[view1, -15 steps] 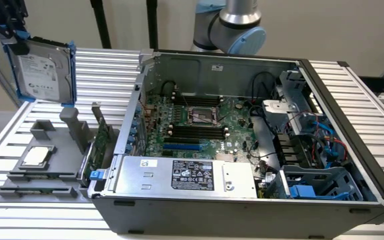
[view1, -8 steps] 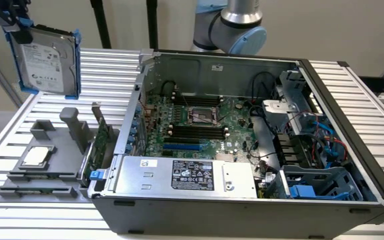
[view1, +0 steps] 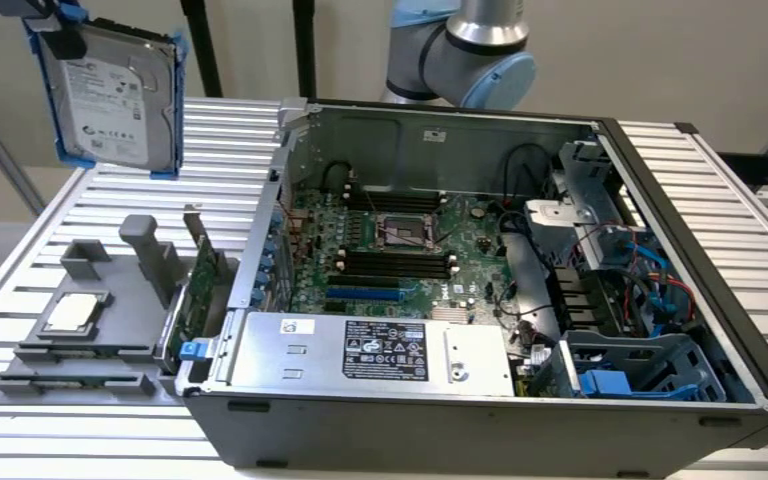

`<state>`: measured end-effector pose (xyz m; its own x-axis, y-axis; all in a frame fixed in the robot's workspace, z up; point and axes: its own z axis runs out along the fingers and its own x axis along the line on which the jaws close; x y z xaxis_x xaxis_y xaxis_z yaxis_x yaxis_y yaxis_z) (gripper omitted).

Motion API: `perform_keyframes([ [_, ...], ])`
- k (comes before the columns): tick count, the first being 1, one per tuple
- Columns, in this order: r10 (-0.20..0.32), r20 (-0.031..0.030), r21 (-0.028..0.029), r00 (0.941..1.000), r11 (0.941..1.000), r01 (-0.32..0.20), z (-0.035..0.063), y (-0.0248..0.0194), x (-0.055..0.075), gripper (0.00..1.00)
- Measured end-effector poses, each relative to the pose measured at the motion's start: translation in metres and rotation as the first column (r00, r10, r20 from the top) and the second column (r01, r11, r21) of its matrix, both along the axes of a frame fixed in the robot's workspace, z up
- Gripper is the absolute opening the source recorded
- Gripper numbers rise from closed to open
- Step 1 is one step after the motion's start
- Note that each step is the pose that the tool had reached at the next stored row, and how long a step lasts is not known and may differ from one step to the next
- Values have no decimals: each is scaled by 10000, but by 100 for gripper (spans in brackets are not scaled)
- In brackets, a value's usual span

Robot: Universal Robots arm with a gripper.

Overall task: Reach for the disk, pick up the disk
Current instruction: 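Pick up the disk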

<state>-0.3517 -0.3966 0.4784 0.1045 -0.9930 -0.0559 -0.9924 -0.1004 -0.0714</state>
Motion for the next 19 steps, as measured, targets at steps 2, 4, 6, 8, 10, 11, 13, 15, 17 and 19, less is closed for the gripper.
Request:
perform_keyframes([
  [2,0,-1,38,10000,10000,0,55,-19,90,33],
  [4,-1,0,74,10000,10000,1,107,-41,180,33],
  [6,1,-1,107,10000,9999,-1,156,-64,271,33],
  [8,0,-1,149,10000,9999,0,198,-86,361,33],
  [10,0,0,194,10000,9998,0,239,-109,455,33],
  [11,1,-1,219,10000,9998,-1,257,-120,500,33],
  [13,0,0,275,10000,9996,0,290,-140,590,33],
  [15,1,-1,331,10000,9995,-1,322,-161,681,33],
  [17,0,0,398,10000,9992,0,346,-181,774,33],
  [19,1,0,462,10000,9989,-1,367,-202,861,33],
])
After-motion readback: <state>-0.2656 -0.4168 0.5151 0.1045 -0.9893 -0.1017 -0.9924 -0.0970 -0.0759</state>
